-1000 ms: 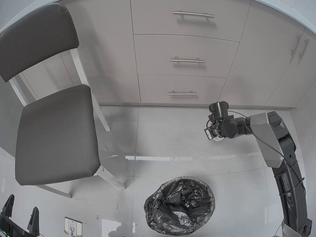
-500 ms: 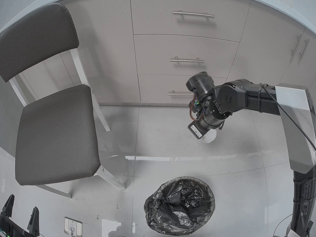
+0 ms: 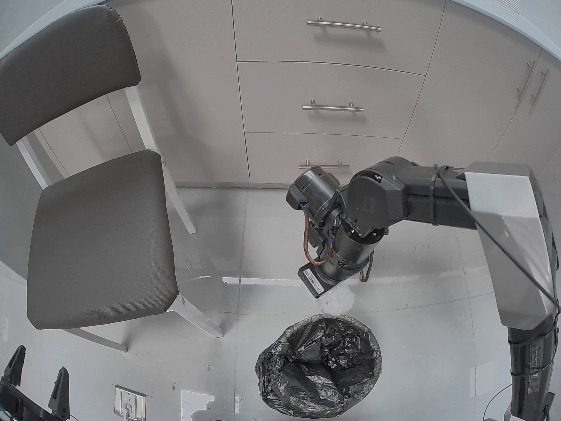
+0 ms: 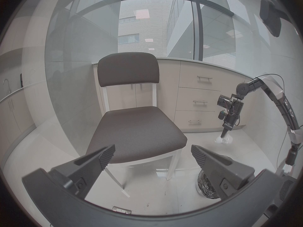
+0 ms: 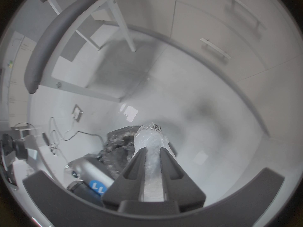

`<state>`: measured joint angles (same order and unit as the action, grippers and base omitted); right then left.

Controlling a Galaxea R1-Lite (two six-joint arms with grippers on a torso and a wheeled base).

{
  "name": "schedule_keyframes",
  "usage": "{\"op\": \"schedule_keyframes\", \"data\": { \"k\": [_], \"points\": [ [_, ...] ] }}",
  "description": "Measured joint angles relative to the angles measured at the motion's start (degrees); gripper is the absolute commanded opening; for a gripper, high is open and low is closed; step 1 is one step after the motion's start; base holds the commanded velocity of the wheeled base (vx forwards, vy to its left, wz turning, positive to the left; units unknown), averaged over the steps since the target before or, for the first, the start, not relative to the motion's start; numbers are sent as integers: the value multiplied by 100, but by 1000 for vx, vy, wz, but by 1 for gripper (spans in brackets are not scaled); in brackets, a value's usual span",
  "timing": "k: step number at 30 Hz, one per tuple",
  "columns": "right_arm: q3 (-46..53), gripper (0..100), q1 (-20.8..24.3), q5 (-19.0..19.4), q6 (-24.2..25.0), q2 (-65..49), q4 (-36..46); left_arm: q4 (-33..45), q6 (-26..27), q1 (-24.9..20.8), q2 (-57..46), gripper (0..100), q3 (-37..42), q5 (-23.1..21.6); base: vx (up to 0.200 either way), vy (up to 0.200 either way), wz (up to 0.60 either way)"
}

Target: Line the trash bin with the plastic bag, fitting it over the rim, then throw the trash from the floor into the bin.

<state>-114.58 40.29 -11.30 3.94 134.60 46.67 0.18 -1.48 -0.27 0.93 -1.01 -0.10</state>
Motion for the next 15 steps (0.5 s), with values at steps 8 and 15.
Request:
{"op": "schedule_keyframes", "data": {
  "k": [8, 15],
  "points": [
    [-2, 0, 23, 316, 304, 449, 317, 0, 0, 0, 0, 100, 0, 2, 0, 0, 0],
    [-5, 0, 34, 323, 596, 758, 541, 0, 0, 0, 0, 100, -2, 2, 0, 0, 0]
  ]
}}
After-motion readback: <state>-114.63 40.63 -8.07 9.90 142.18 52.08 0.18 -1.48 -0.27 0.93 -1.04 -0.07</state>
